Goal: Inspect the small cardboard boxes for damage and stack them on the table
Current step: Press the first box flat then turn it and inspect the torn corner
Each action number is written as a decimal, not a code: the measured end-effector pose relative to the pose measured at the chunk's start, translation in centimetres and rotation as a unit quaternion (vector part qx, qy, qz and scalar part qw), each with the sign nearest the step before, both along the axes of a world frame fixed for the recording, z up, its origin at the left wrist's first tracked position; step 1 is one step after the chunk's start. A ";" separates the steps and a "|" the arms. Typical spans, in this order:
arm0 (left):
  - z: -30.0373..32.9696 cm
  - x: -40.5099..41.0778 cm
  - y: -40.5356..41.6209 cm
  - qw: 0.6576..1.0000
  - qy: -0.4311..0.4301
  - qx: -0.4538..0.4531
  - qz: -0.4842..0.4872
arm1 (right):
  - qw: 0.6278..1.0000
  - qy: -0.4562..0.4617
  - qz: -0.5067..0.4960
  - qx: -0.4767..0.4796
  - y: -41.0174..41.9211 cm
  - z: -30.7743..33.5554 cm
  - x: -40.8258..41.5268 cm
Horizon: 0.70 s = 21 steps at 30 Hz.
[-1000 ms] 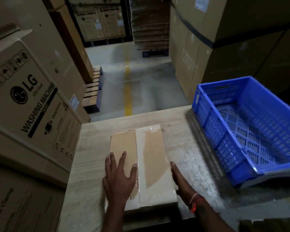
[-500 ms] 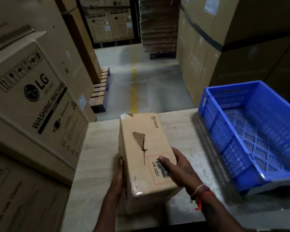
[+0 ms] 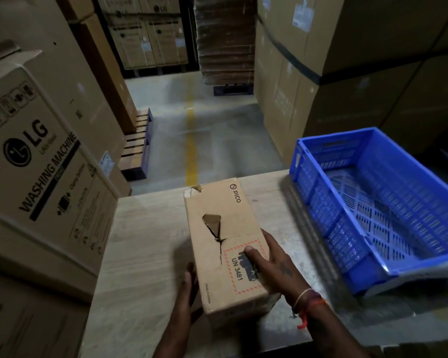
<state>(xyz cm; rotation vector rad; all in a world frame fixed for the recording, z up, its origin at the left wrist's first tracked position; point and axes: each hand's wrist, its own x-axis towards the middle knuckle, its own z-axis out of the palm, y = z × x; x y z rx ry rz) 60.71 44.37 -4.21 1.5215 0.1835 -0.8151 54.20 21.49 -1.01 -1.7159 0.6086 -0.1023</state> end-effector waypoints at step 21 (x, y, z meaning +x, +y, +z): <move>6.3 0.5 -1.3 0.941 -0.275 -0.046 -0.191 | 0.986 -0.124 -0.061 0.091 -1.9 4.9 -3.6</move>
